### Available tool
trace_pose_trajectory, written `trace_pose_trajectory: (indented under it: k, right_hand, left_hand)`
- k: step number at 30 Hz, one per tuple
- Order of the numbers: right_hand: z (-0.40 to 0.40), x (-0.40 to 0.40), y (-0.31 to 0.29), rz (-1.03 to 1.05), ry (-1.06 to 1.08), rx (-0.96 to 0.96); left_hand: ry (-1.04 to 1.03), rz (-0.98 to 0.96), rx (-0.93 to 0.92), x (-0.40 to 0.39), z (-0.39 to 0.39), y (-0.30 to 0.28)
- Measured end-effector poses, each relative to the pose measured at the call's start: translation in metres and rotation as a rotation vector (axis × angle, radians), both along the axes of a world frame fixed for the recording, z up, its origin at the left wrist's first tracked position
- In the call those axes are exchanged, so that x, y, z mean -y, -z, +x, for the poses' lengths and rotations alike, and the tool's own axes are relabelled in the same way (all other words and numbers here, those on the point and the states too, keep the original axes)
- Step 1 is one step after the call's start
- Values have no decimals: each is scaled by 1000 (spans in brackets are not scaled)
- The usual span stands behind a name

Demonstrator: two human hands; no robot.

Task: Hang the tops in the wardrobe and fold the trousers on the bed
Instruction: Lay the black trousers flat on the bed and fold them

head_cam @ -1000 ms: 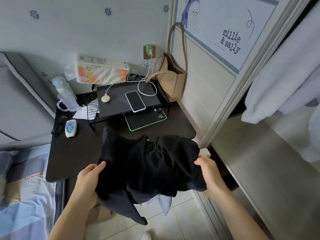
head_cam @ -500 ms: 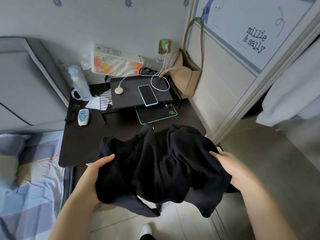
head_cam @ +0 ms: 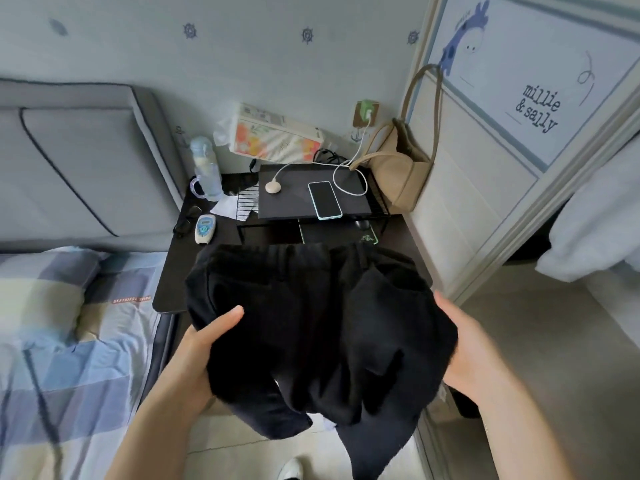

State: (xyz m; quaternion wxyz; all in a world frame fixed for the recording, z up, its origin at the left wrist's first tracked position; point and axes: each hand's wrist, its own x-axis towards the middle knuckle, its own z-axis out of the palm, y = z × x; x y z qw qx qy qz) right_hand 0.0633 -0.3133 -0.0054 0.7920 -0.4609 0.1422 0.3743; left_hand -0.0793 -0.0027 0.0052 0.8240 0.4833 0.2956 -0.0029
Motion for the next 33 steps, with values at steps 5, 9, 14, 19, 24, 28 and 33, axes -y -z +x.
trace_pose_trajectory:
  k: [5, 9, 14, 19, 24, 28, 33]
  right_hand:
    - [-29, 13, -5, -37, -196, 77]
    - [-66, 6, -23, -52, -302, 174]
    - [-105, -20, -35, -24, -453, 244]
    - [-140, -66, -37, 10, -591, 280]
    - [-171, -121, -40, 50, -772, 428]
    - [-204, -175, -38, -10, -875, 544]
    - [-264, -244, -34, -55, -973, 513]
  left_hand:
    - [-246, 108, -6, 20, -68, -5]
    - [-458, 181, 29, 43, -127, -8]
    - [-700, 228, 30, 61, -208, -1]
    - [-912, 347, 46, 64, -301, 0]
    - [-1095, 415, 9, 73, -370, 3]
    - [-1236, 386, -101, 72, -427, 13]
    - [-1439, 412, -285, 46, -513, 27]
